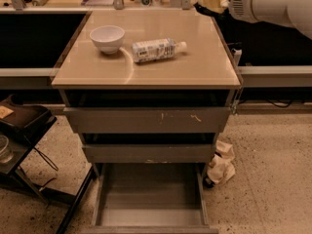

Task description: Pick rxbar blueberry from bottom drawer and place on counter

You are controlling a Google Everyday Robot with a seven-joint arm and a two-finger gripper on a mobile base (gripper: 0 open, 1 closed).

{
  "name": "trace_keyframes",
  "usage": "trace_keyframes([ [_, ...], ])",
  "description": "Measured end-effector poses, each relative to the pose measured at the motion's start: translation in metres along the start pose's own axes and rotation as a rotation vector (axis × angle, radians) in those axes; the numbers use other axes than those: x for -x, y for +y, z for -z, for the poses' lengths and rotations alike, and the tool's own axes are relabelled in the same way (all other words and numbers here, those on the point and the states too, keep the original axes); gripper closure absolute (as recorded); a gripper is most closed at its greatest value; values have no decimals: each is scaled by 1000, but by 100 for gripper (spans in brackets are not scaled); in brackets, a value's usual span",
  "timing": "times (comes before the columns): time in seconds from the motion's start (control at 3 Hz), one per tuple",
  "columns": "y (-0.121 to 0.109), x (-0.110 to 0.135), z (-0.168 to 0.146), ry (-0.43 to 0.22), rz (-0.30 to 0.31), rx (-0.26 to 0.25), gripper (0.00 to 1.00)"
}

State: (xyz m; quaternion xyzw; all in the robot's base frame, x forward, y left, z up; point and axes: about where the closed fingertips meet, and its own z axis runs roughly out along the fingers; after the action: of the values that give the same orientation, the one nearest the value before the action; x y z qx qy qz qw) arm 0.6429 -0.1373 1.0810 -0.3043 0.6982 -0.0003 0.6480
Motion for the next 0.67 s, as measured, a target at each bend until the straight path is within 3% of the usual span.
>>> trace_keyframes([
  [0.33,34,-7,-70,44,74,130,100],
  [0.67,85,5,-94,66,107,243,100],
])
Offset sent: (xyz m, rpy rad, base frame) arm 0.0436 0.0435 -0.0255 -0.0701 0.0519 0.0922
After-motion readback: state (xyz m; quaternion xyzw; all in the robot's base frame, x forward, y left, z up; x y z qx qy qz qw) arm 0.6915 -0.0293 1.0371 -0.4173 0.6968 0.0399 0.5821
